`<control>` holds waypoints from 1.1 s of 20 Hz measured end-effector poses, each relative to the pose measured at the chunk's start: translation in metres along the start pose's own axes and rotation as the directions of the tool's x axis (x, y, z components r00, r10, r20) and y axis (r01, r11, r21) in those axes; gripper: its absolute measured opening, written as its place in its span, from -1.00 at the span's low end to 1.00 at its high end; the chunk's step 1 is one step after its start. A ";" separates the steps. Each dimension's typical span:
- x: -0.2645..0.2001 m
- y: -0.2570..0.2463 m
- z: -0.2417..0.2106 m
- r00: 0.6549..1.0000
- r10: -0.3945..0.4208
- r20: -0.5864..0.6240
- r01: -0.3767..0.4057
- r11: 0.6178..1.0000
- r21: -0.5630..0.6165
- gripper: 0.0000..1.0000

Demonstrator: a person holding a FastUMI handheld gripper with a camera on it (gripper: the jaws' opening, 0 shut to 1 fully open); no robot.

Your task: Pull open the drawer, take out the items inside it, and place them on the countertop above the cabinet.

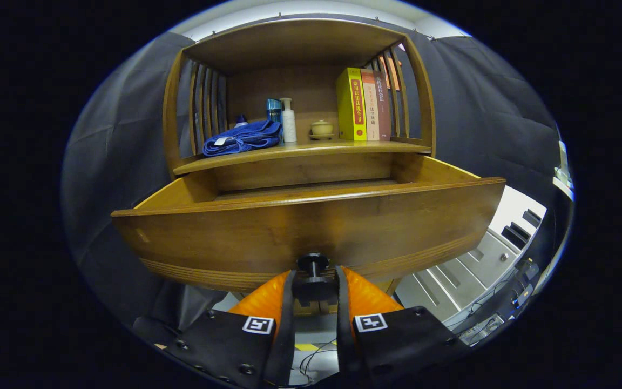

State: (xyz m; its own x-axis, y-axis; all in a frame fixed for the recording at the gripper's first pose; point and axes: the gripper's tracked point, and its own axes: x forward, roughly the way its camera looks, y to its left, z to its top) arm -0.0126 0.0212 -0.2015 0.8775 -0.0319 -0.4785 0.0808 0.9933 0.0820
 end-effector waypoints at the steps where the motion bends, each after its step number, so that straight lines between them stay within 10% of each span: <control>1: -0.003 0.000 -0.002 1.000 -0.002 -0.002 0.002 1.000 0.001 -0.18; 11: -0.018 -0.002 0.000 1.000 0.026 -0.011 -0.026 0.999 0.040 0.05; 22: -0.062 -0.010 0.109 0.993 0.064 0.100 -0.070 0.995 0.067 0.36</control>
State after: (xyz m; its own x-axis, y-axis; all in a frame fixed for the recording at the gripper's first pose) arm -0.0162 0.0008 -0.0773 0.9236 0.0204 -0.3829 0.0503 0.9835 0.1738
